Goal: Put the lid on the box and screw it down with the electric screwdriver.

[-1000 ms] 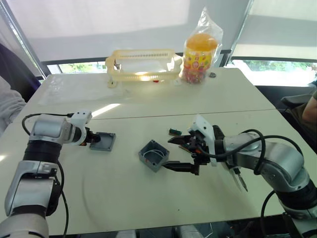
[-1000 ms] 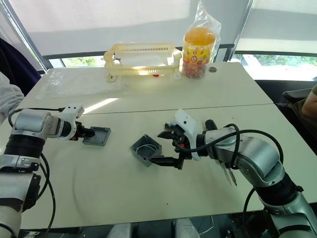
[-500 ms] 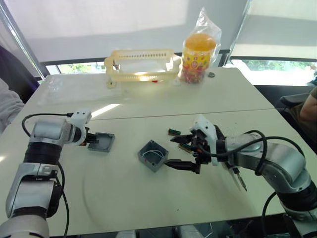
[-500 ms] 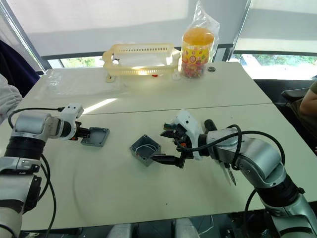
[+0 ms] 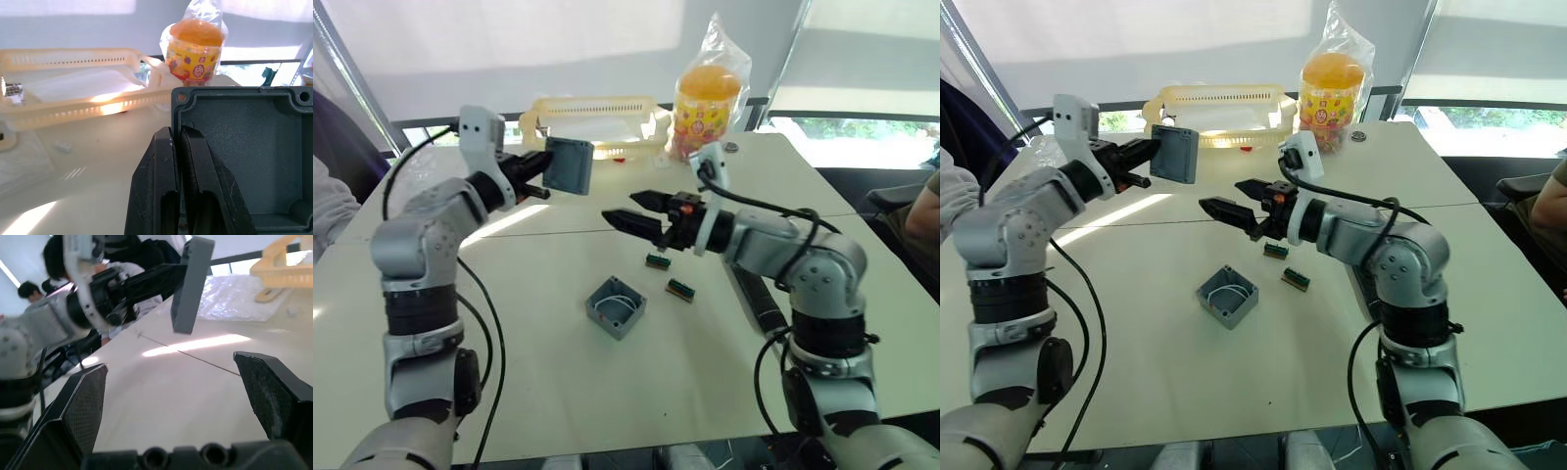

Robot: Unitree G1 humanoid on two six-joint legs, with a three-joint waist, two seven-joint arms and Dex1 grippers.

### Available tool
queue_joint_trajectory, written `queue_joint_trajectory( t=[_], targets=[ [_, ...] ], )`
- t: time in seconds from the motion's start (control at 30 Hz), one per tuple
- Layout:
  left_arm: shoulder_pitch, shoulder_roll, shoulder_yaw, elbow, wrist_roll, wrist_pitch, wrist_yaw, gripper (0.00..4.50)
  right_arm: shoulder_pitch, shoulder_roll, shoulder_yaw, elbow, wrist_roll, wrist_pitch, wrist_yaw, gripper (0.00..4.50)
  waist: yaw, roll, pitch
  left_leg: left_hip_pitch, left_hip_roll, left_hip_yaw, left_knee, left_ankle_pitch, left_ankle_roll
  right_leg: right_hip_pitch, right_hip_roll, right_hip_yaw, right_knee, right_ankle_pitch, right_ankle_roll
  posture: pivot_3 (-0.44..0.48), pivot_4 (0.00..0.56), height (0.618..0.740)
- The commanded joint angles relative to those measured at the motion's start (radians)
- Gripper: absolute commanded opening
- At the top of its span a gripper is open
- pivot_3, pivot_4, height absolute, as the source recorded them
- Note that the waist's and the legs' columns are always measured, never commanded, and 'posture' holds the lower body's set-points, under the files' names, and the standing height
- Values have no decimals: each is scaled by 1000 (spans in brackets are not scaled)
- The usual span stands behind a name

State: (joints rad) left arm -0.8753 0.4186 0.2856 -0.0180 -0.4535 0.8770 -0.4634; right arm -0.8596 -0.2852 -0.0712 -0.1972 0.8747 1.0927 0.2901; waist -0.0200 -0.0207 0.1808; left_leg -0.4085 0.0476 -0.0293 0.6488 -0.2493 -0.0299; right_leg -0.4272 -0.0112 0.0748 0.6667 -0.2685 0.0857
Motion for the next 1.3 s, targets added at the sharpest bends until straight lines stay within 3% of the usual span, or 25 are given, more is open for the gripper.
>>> queue_joint_trajectory(
  t=[0.03,0.63,0.73,0.97,1.07,1.2,1.3],
  targets=[
    [-34,-11,-16,-49,-24,-46,3,10,-73,40,-50,60,-30,-58,-47,4500,0,0,0,0,0,0,0,0,0,0,0,0,0,0,0,0,150,740],
    [-20,-10,-80,-100,-59,-57,-16,10,-104,104,-121,104,3,-35,-90,4500,-1,1,0,-1,0,0,-1,0,0,0,0,0,-1,0,0,0,150,740],
    [-19,-11,-80,-102,-60,-56,-15,0,-98,103,-116,101,0,-37,-88,3632,-1,1,0,-1,0,0,-1,0,0,0,0,0,-1,0,0,0,150,740],
    [-5,-5,-82,-105,-59,-56,-15,0,-92,110,-118,97,12,-39,-94,116,-2,1,1,-1,0,0,-1,0,0,0,0,0,-1,0,0,0,150,740],
    [1,1,-84,-110,-62,-50,-17,0,-91,115,-122,97,20,-39,-100,113,-2,1,1,-1,0,0,-1,0,0,0,0,0,-1,0,0,0,150,740],
    [13,33,-58,-100,-89,-33,-39,1525,-86,118,-125,81,29,-46,-93,113,-3,1,1,-1,0,0,-2,0,0,0,0,0,-1,0,0,0,150,740],
    [28,81,14,-103,-185,38,-81,3019,-69,95,-105,29,0,-81,-71,113,-8,2,1,-1,0,0,-2,0,0,-1,0,0,-1,0,0,0,150,740]
  ],
)
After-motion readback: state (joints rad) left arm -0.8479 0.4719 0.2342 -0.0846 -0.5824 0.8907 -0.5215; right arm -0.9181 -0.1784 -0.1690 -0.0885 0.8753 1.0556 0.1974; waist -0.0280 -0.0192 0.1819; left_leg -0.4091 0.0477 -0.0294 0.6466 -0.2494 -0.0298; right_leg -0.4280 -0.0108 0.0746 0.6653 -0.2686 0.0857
